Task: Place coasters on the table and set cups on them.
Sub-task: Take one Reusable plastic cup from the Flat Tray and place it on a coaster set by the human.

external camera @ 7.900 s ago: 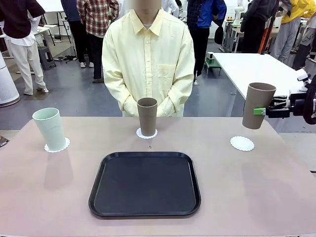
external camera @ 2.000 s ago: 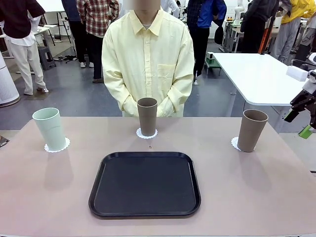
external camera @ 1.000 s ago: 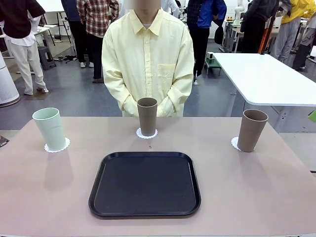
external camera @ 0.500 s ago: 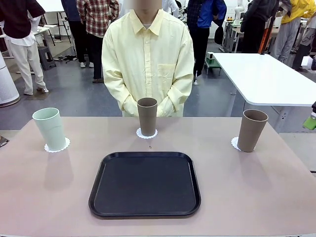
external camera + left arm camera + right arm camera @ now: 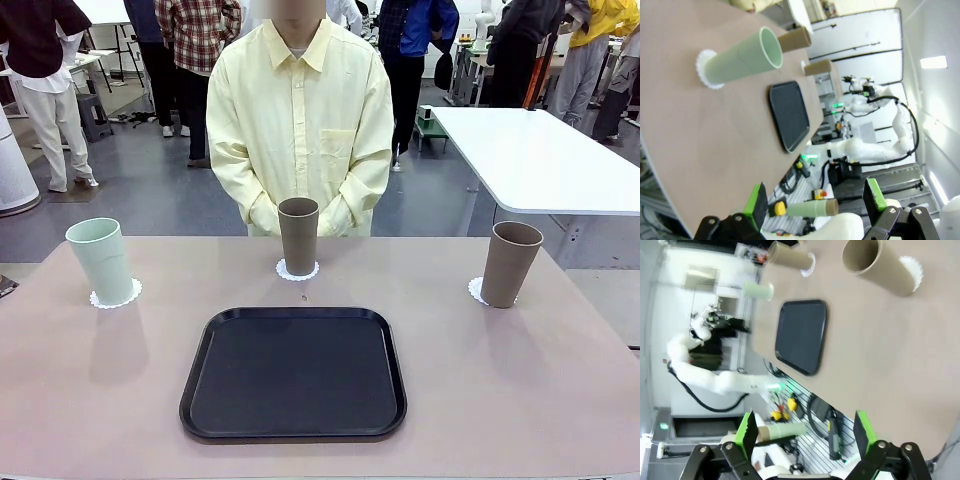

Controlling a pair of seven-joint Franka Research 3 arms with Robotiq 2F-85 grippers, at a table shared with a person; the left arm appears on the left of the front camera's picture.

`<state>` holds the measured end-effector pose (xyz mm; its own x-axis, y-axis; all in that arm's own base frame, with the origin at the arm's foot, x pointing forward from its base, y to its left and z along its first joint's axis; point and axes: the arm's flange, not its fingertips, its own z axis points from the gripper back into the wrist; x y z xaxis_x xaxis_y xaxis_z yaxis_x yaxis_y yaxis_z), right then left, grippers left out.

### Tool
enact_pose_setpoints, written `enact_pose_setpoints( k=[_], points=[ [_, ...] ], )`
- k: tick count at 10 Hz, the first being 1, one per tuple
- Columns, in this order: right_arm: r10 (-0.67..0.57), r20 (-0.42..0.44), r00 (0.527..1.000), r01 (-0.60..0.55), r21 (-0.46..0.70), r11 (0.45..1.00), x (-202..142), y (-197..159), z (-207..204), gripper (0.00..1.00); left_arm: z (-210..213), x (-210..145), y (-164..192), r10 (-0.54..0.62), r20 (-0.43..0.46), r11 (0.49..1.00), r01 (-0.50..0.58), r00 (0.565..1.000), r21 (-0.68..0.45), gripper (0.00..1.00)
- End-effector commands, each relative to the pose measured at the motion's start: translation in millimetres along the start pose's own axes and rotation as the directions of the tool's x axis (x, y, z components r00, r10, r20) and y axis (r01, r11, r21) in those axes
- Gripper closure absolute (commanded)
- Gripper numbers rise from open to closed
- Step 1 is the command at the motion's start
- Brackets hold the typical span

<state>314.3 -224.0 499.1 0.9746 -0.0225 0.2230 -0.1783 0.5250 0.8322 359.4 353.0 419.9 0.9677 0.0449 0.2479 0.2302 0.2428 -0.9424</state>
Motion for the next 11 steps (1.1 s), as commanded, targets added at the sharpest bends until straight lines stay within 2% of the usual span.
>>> enact_pose_setpoints(
  k=[1,3,5,7,8,9,11],
  points=[
    [-0.054,0.042,0.998,0.046,0.159,0.986,10,-48,30,0.00,0,0,-2,0.014,0.001,1.000,-0.014,1.000,0.012,0.00],
    [-0.096,0.022,0.995,0.087,0.255,0.963,2,-94,48,0.00,0,0,-2,0.014,0.001,1.000,-0.014,1.000,0.012,0.00],
    [-0.139,0.010,0.990,0.131,0.281,0.951,2,-124,55,0.00,0,0,-2,0.014,0.001,1.000,-0.014,1.000,0.012,0.00],
    [-0.079,0.004,0.997,0.073,0.334,0.940,3,-136,56,0.00,0,0,-2,0.014,0.001,1.000,-0.014,1.000,0.012,0.00],
    [-0.016,0.024,1.000,0.006,0.355,0.935,1,-130,55,0.00,0,0,-2,0.014,0.001,1.000,-0.014,1.000,0.012,0.00],
    [-0.126,-0.005,0.992,0.121,0.304,0.945,-4,-135,43,0.00,0,0,-2,0.014,0.001,1.000,-0.014,1.000,0.012,0.00],
    [-0.126,-0.005,0.992,0.121,0.304,0.945,-4,-135,43,0.00,0,0,-2,0.014,0.001,1.000,-0.014,1.000,0.012,0.00]
  ],
)
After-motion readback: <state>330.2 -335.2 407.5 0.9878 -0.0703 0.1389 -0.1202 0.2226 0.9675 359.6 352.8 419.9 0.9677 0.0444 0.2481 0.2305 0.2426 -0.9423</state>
